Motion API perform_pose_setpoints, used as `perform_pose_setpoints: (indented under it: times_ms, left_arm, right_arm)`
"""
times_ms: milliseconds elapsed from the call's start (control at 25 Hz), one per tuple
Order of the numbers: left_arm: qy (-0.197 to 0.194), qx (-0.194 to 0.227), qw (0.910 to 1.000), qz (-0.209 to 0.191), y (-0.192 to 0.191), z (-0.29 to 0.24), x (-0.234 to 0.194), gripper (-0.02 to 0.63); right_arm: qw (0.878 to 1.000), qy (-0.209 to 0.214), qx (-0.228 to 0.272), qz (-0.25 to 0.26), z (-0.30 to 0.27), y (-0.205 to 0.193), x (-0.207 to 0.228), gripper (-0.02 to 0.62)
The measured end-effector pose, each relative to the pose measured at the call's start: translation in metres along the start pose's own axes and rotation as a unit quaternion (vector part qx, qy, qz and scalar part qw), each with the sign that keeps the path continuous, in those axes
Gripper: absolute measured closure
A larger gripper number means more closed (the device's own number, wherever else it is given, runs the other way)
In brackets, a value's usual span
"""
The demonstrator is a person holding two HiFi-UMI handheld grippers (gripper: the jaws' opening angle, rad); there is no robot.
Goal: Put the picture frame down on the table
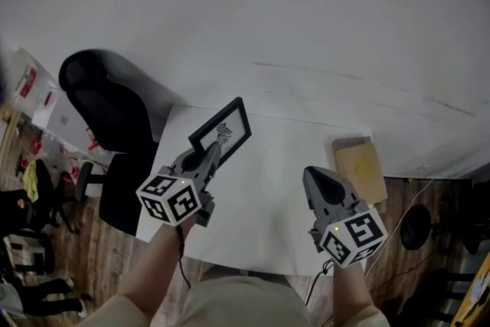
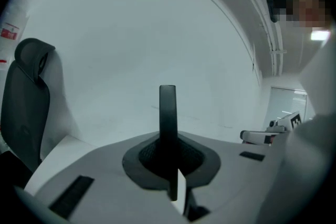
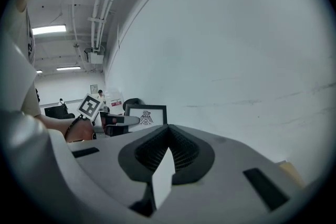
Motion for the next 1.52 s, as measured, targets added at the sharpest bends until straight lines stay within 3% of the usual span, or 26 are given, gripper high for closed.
perform_pose_setpoints:
  times_ms: [240,400,680,840,1000,1160,1520]
  left_arm:
    - [-0.009,-0.064,0.9972,0.039,-0.036,-0.05,-0.052,0.578]
    - [-0.021,-0.086,0.9922,0.088,-0.055,-0.072,-0.077,0.578]
    - [-0.058,-0.14,0.9729,0.175,-0.1,-0.11,-0.11,0.578]
    - [-0.045,-0.164,0.9632,0.208,-0.121,-0.127,-0.132,0.578]
    - [-0.031,-0.165,0.9451,0.28,-0.138,-0.137,-0.147,0.578]
    - [-0.015,-0.174,0.933,0.315,-0.155,-0.15,-0.158,0.577]
    - [0.027,-0.178,0.9271,0.329,-0.165,-0.169,-0.177,0.575]
  right_arm:
    - [0.999,-0.007,-0.023,-0.023,-0.037,-0.015,0.001,0.572]
    - [0.998,-0.002,-0.048,-0.037,-0.061,-0.032,-0.004,0.572]
    - [0.995,0.013,-0.087,-0.053,-0.096,-0.06,-0.011,0.572]
    - [0.993,0.017,-0.104,-0.051,-0.11,-0.07,-0.008,0.572]
    - [0.991,0.014,-0.119,-0.065,-0.117,-0.085,-0.006,0.572]
    - [0.988,0.009,-0.128,-0.081,-0.122,-0.097,0.001,0.572]
    - [0.983,0.044,-0.161,-0.077,-0.13,-0.118,-0.01,0.572]
Point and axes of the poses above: the fingertips, and each gripper's own axes: z backward along the fingers, x to its right, y out of its top, the point moved 1 cm from there along z, backward along the fingers, and after that the axes turned 7 degrees about -x, right-handed, at the moved point
